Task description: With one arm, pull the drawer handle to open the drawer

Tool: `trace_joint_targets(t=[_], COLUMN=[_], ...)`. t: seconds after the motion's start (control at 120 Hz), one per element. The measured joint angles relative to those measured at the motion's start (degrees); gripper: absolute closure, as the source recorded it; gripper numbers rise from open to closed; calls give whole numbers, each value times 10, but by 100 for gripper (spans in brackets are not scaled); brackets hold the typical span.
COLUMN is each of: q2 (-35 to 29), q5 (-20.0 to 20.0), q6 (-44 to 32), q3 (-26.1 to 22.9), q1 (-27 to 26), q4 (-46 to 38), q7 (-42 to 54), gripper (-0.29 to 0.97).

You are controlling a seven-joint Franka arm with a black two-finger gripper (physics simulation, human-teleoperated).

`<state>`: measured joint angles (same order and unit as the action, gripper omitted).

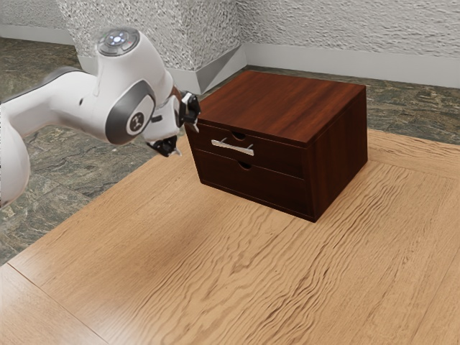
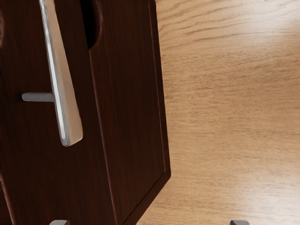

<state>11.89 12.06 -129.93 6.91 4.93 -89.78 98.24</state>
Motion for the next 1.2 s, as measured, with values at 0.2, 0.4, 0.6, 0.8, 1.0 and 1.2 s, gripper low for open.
trace_joint_targets(t=[0.2,0.4,0.6,0.8,1.0,1.2], q2=[2,13,19,26,30,37], q5=[0,0,0,0,-1,0], q6=[0,-1,-3,-4,-7,-11], q3=[-12,-21,-41,-51,-57,-70], q1=[0,0,0,0,3,-1], q4=[1,4,7,6,7,14], q7=[1,1,1,1,1,1], gripper=[27,27,27,25,25,27])
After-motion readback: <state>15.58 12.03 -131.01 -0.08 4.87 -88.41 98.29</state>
